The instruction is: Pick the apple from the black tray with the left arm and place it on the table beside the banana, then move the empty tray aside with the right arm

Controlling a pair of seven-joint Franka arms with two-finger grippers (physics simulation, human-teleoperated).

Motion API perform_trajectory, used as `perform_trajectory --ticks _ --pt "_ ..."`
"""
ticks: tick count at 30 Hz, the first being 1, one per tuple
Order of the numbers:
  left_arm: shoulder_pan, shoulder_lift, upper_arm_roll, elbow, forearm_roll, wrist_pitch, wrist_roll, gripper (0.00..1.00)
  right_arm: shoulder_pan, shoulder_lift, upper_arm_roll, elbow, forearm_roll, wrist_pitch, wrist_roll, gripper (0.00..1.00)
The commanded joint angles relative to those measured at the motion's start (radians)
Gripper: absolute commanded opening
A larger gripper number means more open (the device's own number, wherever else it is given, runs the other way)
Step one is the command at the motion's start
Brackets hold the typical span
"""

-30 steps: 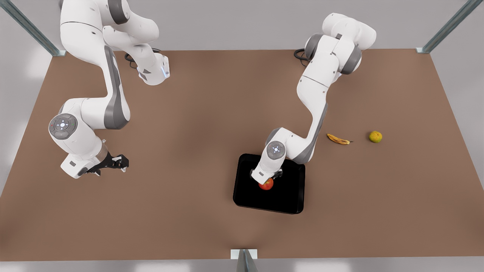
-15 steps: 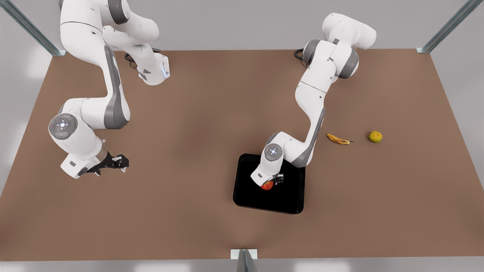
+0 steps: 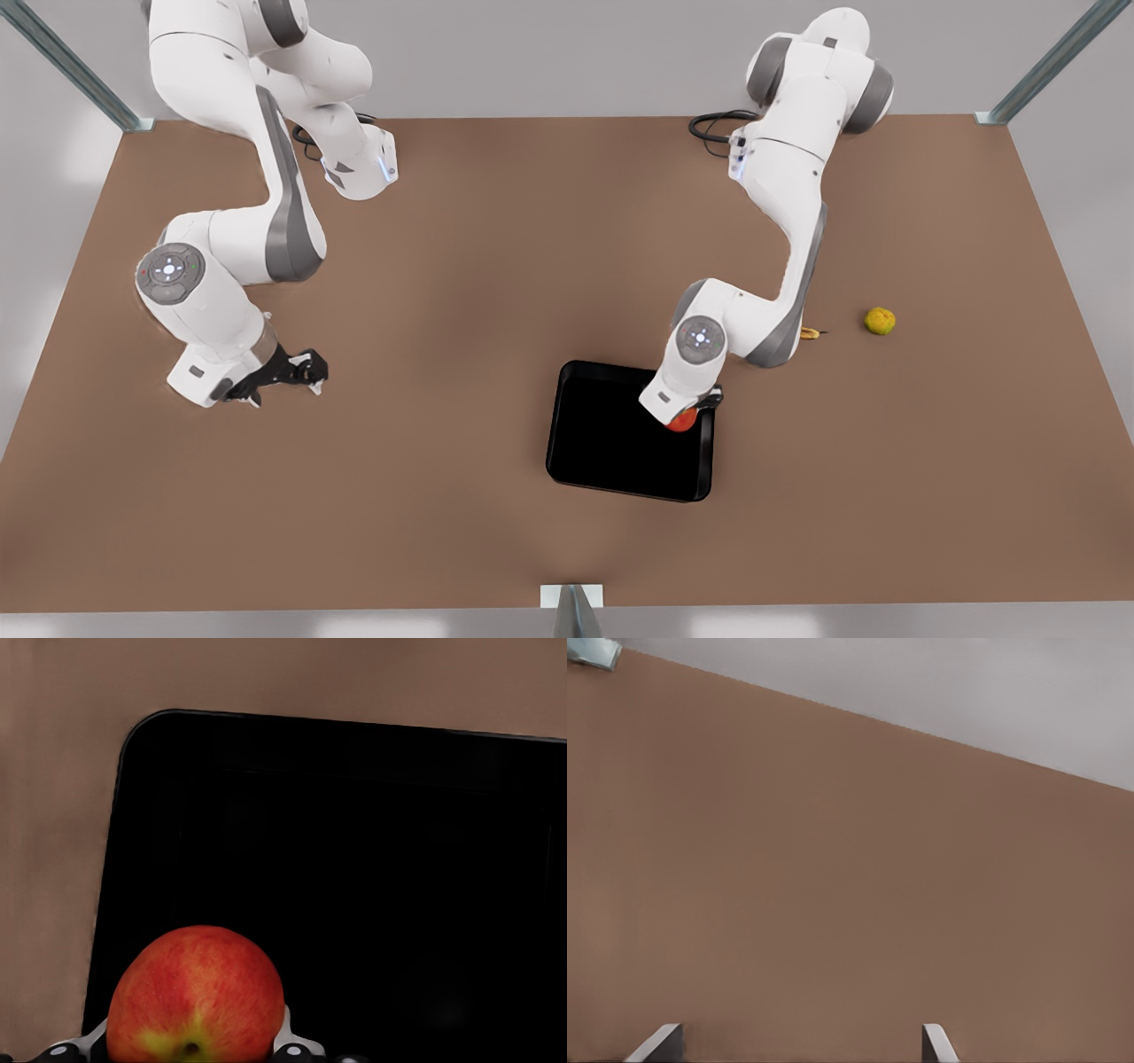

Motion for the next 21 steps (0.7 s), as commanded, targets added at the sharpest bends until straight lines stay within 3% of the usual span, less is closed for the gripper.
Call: perform_trajectory --ticks 1,4,7,9,10,12,13,18,19,20,21 --pt "0.032 -0.071 0.002 -0.081 0.001 -0.074 0.284 0.77 0.050 -0.005 0.123 0.039 -0.005 -0.188 0.428 1.00" --pt "0.165 -0.231 0.002 -0.223 0.001 -0.108 0.521 0.78 0.175 0.011 0.166 0.095 0.006 -0.278 0.668 1.00" --pt "0.248 -0.277 0.003 -0.339 0.002 -0.041 0.665 0.78 0.199 0.164 0.166 0.279 0.021 -0.268 0.907 1.00" --pt "0.323 -0.383 0.012 -0.733 0.008 0.370 0.728 0.78 0.196 0.218 0.162 0.305 0.021 -0.225 0.961 1.00" --pt "0.343 -0.377 0.015 -0.822 0.008 0.509 0.748 0.78 0.192 0.219 0.159 0.305 0.021 -0.211 0.974 1.00" --pt "0.363 -0.308 0.040 -0.827 0.011 0.562 0.788 0.80 0.211 0.280 0.169 0.360 0.020 -0.128 1.134 1.00" --pt "0.383 -0.300 0.043 -0.827 0.011 0.576 0.817 1.00 0.222 0.311 0.169 0.391 0.018 -0.122 1.178 1.00" --pt "0.398 -0.317 0.044 -0.813 0.011 0.561 0.844 1.00 0.291 0.409 0.168 0.455 0.009 -0.038 1.329 1.00" --pt "0.397 -0.387 0.043 -0.689 0.010 0.344 0.837 1.00 0.302 0.416 0.159 0.455 -0.017 -0.015 1.333 1.00" --pt "0.395 -0.400 0.040 -0.401 0.004 -0.026 0.809 1.00 0.307 0.422 0.159 0.455 -0.023 -0.001 1.346 1.00" --pt "0.392 -0.392 0.038 -0.230 0.001 -0.184 0.788 1.00 0.307 0.429 0.159 0.455 -0.023 0.001 1.346 1.00"
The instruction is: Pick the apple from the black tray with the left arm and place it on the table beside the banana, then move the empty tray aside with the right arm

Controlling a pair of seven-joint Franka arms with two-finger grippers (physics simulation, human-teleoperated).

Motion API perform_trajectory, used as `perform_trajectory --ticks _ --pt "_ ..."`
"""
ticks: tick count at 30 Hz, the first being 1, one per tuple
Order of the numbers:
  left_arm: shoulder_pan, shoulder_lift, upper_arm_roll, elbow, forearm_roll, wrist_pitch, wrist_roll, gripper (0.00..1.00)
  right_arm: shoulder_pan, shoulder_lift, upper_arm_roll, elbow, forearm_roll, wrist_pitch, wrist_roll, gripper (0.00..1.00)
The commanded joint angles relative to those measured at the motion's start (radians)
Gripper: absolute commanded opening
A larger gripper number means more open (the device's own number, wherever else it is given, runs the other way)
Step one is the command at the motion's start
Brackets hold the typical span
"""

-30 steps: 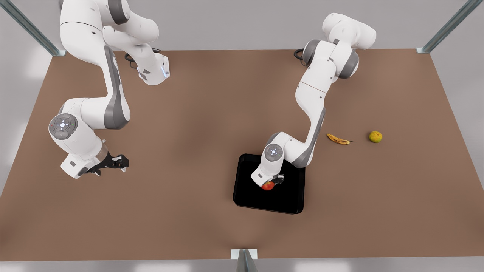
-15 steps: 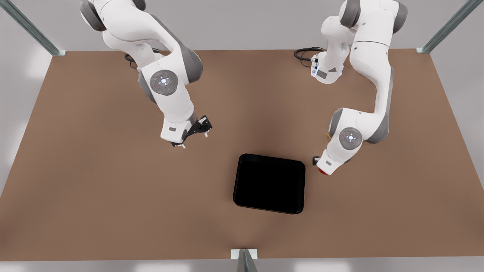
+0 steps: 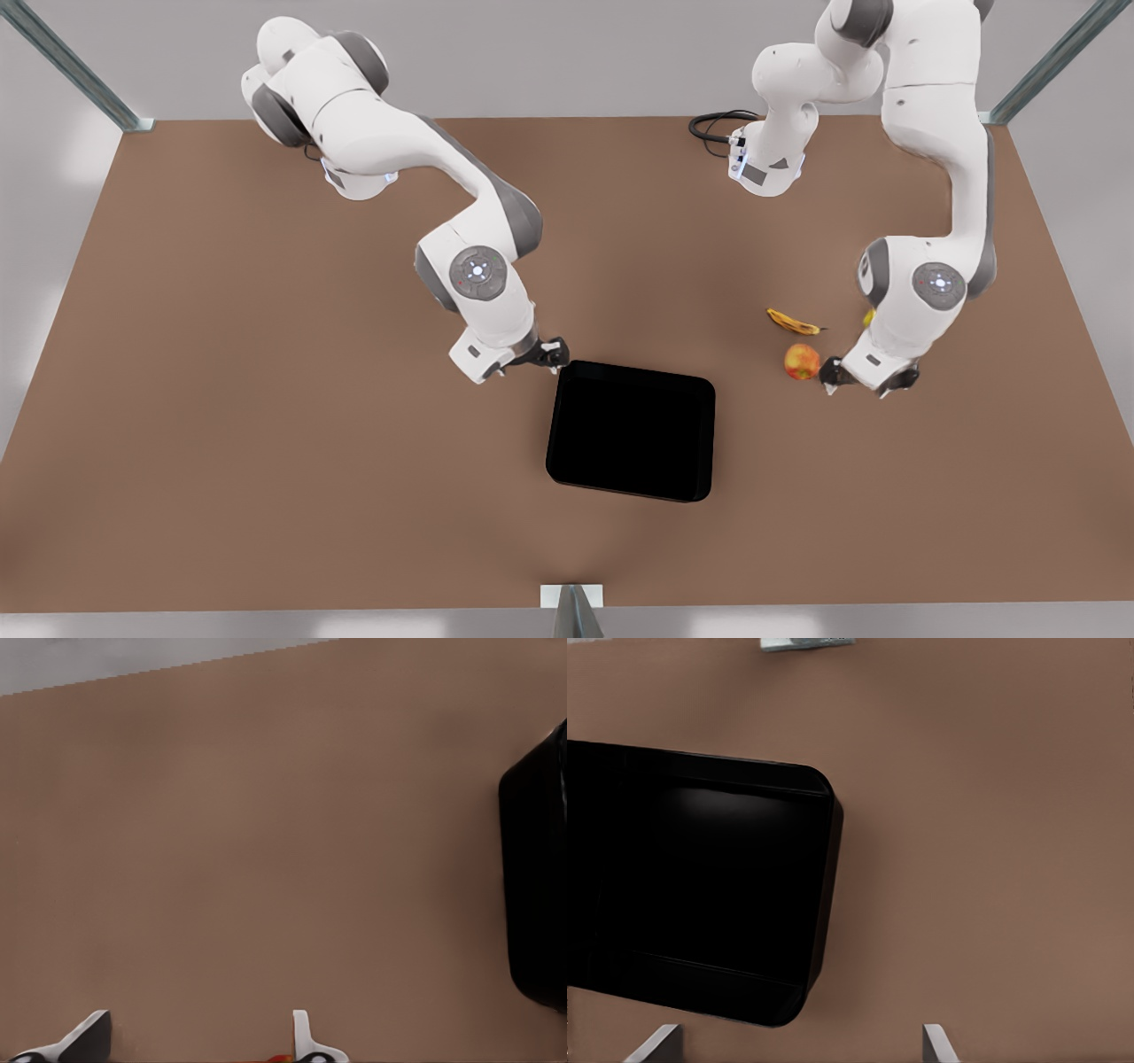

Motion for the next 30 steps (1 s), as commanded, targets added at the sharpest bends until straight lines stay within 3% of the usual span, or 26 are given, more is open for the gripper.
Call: perform_trajectory --ticks 1,3,4,6,7,8,12,14,16,30 --pt "-0.003 -0.008 -0.002 0.158 -0.002 -0.433 0.245 1.00 0.002 0.011 -0.001 0.002 -0.016 0.074 0.570 1.00" --pt "-0.021 0.008 -0.020 0.231 -0.069 -0.423 0.107 1.00 0.004 0.032 -0.001 0.004 -0.016 0.103 0.570 1.00" --pt "-0.021 0.021 -0.020 0.302 -0.203 -0.447 0.015 1.00 0.013 0.043 -0.002 0.004 -0.016 0.121 0.570 1.00" --pt "-0.026 -0.011 -0.036 0.325 -0.220 -0.467 0.006 1.00 0.028 0.081 -0.004 0.006 -0.016 0.154 0.570 1.00" --pt "-0.026 -0.040 -0.040 0.307 -0.202 -0.470 0.041 1.00 0.033 0.092 -0.004 0.006 -0.017 0.169 0.570 1.00" --pt "-0.023 -0.178 -0.034 0.107 -0.202 -0.328 0.071 1.00 0.041 0.104 -0.004 0.006 -0.017 0.183 0.570 1.00" --pt "-0.017 -0.195 -0.025 0.214 -0.196 -0.584 0.072 1.00 0.042 0.137 -0.005 0.006 -0.068 0.193 0.557 1.00" --pt "-0.017 -0.019 -0.022 0.414 -0.139 -0.645 0.070 1.00 0.038 0.146 -0.019 0.006 -0.069 0.203 0.537 1.00" --pt "-0.028 0.017 -0.025 0.414 -0.139 -0.628 0.058 1.00 0.035 0.164 -0.041 0.007 -0.069 0.238 0.519 1.00" --pt "0.003 0.024 -0.020 0.411 -0.139 -0.628 0.067 1.00 0.045 0.268 -0.028 0.021 -0.071 0.324 0.508 1.00"
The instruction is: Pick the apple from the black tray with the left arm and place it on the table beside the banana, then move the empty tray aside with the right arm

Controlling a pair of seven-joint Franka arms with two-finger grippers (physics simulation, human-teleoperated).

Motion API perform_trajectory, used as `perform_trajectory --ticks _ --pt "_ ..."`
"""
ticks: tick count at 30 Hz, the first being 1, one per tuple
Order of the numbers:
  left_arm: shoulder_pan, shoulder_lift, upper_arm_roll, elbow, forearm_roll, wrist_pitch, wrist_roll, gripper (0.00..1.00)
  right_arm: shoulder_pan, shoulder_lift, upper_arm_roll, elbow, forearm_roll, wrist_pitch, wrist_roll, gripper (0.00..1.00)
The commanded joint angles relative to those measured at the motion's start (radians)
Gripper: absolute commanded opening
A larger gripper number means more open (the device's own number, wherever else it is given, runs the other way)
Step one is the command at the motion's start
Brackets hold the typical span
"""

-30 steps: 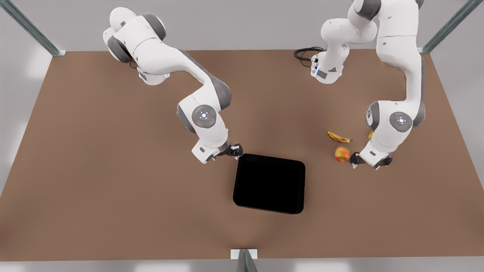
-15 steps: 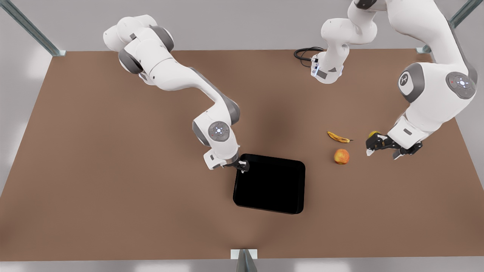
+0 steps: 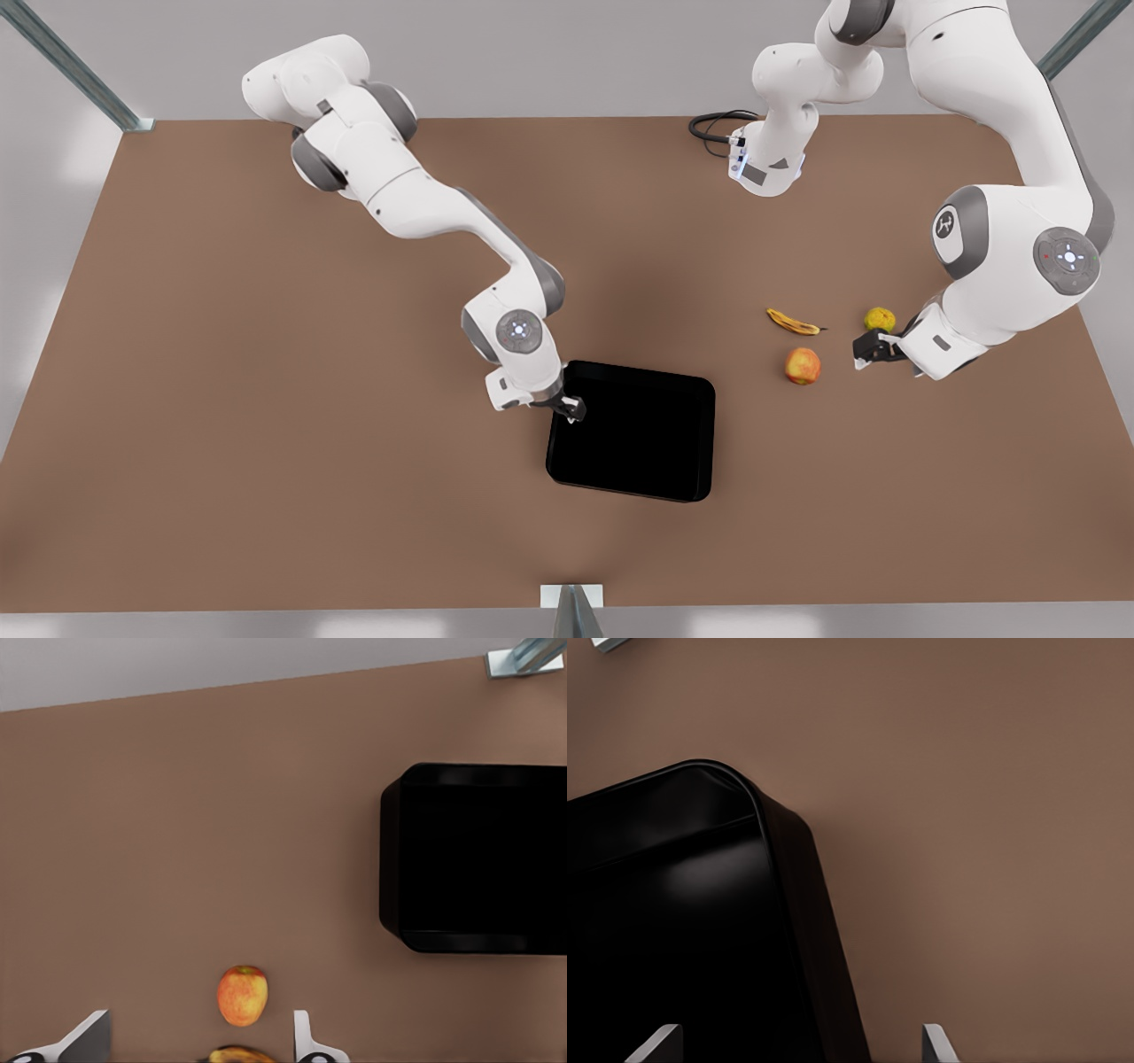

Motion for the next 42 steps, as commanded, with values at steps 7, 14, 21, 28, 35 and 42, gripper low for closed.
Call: perform_trajectory --ticks 7,14,21,28,35,42 --pt "-0.001 0.000 -0.001 0.001 0.000 -0.010 0.010 1.00 0.028 0.040 0.002 -0.006 -0.007 0.026 0.080 1.00" --pt "-0.009 -0.003 -0.007 0.004 -0.002 -0.010 0.005 1.00 0.026 0.078 -0.003 -0.008 -0.049 0.026 0.046 1.00" --pt "-0.009 -0.003 -0.007 0.004 0.002 -0.009 0.008 1.00 0.025 0.081 -0.003 -0.002 -0.041 0.060 0.047 0.69" --pt "-0.009 -0.003 -0.007 0.004 0.002 -0.009 0.010 1.00 0.023 0.081 0.006 0.000 -0.039 0.060 0.046 0.33" --pt "-0.009 -0.003 -0.007 0.004 0.002 -0.009 0.010 1.00 0.022 0.075 0.026 -0.002 -0.038 0.057 0.038 0.14" --pt "-0.009 -0.006 -0.006 0.006 0.002 -0.009 0.011 1.00 0.020 0.045 0.040 0.000 -0.036 0.051 0.040 0.01"
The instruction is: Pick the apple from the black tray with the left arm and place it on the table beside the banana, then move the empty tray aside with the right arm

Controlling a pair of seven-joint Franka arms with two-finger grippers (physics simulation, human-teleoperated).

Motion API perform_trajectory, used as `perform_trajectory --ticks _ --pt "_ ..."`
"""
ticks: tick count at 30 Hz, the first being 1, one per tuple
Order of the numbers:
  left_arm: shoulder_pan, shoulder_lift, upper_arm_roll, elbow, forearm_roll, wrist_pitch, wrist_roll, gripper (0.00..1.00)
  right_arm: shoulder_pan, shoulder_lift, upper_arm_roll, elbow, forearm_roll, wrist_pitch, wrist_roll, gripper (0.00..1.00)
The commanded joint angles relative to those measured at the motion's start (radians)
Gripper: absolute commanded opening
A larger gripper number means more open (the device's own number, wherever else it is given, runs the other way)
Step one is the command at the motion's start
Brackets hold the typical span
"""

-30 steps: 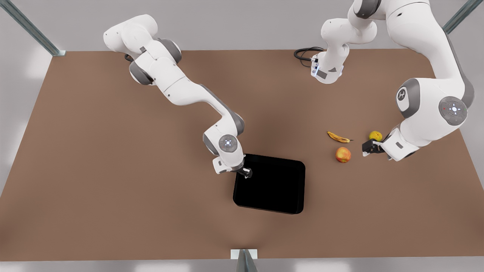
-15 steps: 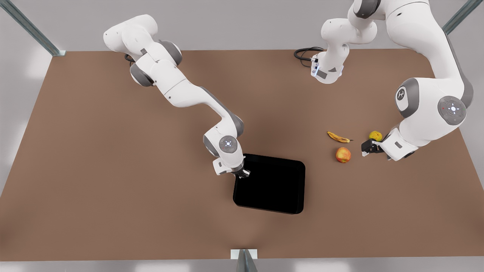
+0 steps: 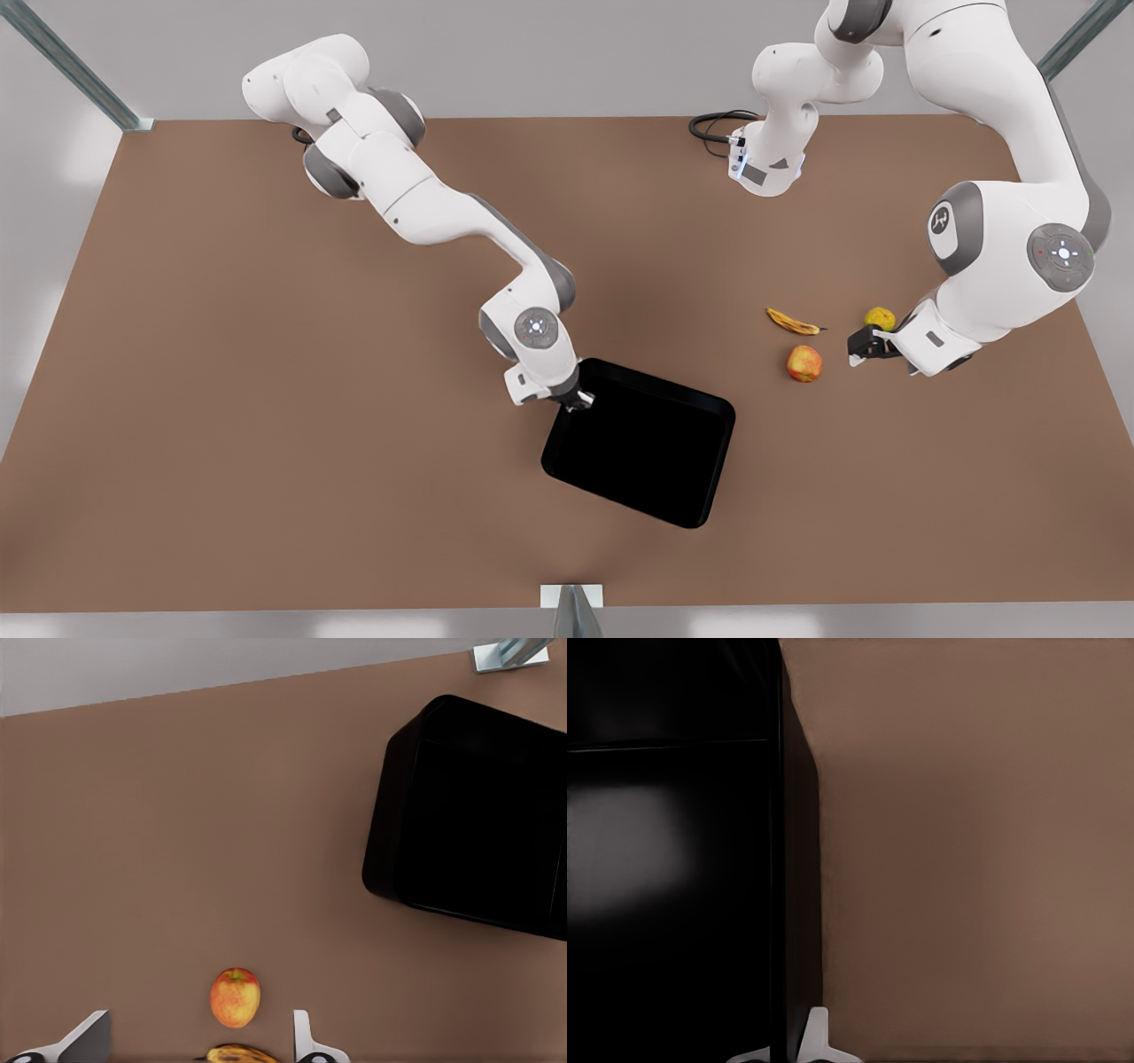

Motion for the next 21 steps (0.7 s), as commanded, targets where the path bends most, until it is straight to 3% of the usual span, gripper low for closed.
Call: perform_trajectory --ticks 1,7,14,17,19,21 --pt "0.000 -0.001 0.000 0.000 0.001 0.000 0.002 1.00 0.000 -0.014 0.001 0.000 -0.006 -0.023 0.007 0.01" --pt "0.001 0.000 0.000 0.000 0.001 0.000 0.000 1.00 -0.064 -0.142 0.041 -0.002 0.006 -0.270 -0.183 0.02" --pt "0.000 0.000 -0.001 0.002 0.001 0.000 0.000 1.00 -0.143 -0.285 0.035 -0.005 0.006 -0.639 -0.715 0.02" --pt "0.000 -0.001 0.000 0.000 0.002 0.021 0.000 1.00 -0.222 -0.325 0.026 -0.008 0.012 -0.693 -0.901 0.02" --pt "0.000 -0.006 0.000 0.002 0.001 0.021 -0.001 1.00 -0.230 -0.345 -0.063 -0.006 0.034 -0.718 -1.054 0.02" --pt "0.000 -0.013 0.000 0.000 0.001 0.020 -0.003 1.00 -0.229 -0.356 -0.242 -0.006 0.150 -0.725 -1.273 0.04"
